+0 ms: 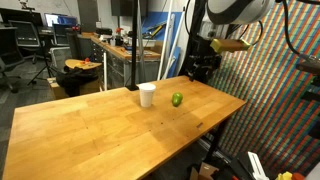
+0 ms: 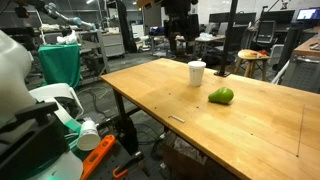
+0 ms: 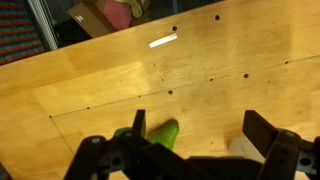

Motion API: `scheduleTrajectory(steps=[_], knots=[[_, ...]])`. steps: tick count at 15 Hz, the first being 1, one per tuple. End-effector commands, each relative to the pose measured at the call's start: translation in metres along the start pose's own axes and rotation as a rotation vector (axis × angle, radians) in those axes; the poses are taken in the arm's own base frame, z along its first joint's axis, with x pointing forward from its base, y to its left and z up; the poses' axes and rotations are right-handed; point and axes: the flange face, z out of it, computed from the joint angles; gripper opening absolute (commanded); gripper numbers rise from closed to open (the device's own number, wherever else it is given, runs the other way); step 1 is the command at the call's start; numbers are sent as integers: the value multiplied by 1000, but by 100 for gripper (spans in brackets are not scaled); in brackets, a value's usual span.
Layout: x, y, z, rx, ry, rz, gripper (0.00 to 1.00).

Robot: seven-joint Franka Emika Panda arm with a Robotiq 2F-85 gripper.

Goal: Put the green object in the white paper cup

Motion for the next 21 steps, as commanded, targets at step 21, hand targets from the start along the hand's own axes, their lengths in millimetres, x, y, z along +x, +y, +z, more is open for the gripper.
scheduleTrajectory(steps=[21], knots=[[95, -25, 31, 31, -63, 603, 100]])
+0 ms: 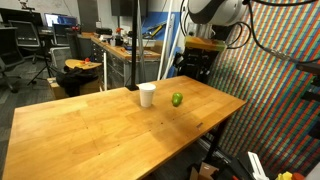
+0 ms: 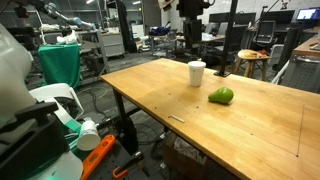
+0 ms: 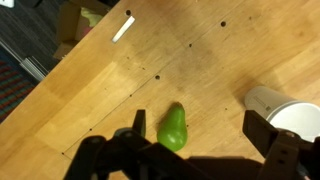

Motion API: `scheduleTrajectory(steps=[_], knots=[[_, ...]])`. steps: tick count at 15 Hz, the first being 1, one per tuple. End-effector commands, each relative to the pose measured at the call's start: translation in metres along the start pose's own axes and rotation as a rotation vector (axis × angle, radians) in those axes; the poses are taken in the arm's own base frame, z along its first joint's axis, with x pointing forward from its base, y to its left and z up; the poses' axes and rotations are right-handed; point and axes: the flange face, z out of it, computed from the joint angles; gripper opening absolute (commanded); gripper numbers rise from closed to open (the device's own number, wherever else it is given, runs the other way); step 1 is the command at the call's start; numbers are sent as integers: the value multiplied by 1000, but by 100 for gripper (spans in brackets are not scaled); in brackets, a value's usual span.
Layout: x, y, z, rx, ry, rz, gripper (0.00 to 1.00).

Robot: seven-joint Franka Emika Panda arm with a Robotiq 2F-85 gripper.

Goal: Put the green object in the white paper cup

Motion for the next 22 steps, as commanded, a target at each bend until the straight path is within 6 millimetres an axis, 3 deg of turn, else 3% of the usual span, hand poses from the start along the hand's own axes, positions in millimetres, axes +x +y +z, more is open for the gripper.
scheduleTrajectory(steps=[1, 6, 12, 19, 22], knots=[[29, -26, 22, -16, -40, 195, 100], [48, -36, 61, 6, -98, 325, 100], [86, -25, 97, 98, -79, 442, 100], [120, -27, 151, 68, -12, 412, 100], [130, -20, 167, 28, -12, 404, 100]])
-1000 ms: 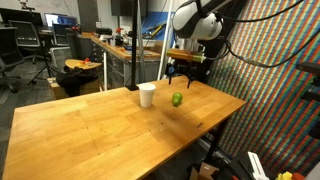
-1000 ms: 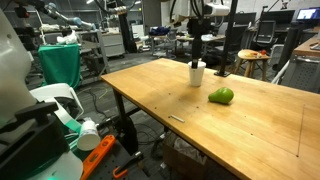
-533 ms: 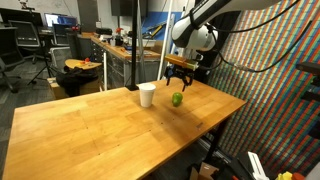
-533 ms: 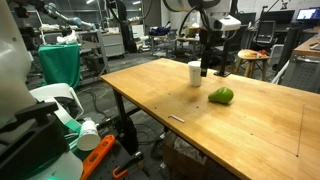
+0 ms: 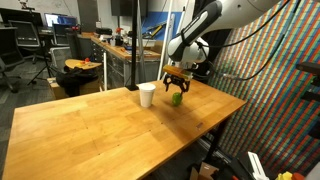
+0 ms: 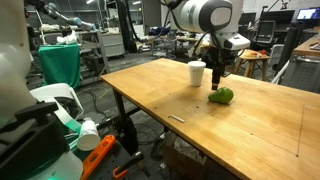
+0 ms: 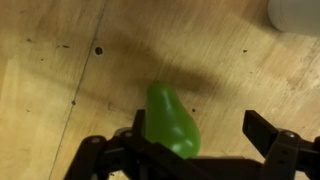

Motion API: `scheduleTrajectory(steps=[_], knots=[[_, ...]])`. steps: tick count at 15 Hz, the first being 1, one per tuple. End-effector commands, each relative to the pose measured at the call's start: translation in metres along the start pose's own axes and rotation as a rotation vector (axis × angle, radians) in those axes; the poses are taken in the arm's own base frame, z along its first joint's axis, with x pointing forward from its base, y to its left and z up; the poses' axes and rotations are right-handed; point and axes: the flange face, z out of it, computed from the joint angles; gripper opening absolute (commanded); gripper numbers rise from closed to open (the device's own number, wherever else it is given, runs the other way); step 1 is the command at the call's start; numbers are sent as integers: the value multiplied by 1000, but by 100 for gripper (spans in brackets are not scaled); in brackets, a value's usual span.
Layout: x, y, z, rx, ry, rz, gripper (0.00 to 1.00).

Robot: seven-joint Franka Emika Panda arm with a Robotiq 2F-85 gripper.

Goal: Put the green object in the white paper cup

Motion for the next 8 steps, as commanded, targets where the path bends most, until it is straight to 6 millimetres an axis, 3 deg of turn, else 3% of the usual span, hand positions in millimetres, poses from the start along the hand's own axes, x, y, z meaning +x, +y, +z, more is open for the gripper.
scheduleTrajectory(steps=[1, 6, 7, 8], knots=[[23, -2, 9, -20, 36, -22, 100], [42, 15, 22, -53, 44, -19, 100], [43, 15, 26, -57, 33, -25, 75], [43, 14, 28, -61, 35, -27, 74]])
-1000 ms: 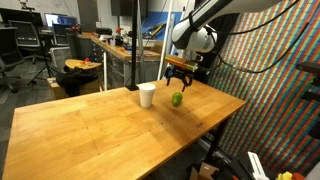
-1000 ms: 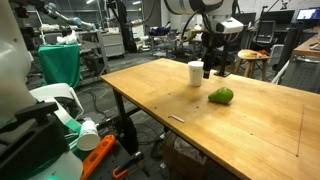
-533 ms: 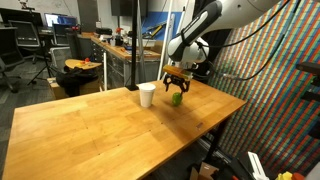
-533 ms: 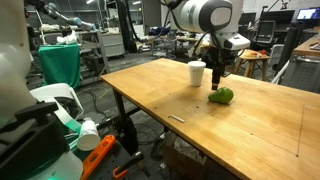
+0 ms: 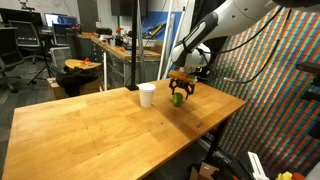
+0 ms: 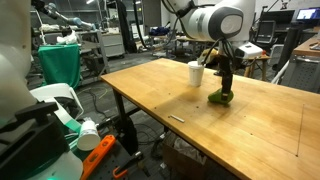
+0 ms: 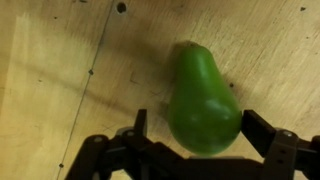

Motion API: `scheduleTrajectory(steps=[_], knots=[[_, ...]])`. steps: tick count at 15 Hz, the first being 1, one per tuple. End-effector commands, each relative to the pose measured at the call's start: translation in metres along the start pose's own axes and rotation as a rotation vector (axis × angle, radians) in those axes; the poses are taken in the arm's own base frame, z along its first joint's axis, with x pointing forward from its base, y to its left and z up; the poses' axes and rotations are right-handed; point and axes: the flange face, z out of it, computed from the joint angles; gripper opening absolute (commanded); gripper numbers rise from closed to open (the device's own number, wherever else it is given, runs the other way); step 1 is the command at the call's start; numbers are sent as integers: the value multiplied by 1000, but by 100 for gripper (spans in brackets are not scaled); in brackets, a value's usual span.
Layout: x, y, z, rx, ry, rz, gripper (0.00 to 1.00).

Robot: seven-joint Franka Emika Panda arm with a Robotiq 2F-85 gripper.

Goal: Put the green object in the white paper cup

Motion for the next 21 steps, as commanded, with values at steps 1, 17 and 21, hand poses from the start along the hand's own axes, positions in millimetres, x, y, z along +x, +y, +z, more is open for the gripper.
scheduleTrajectory(steps=[1, 17, 21], knots=[[7, -10, 4, 2, 13, -32, 68], [-45, -45, -136, 141, 197, -151, 49], [-75, -61, -171, 155, 265, -288, 49]])
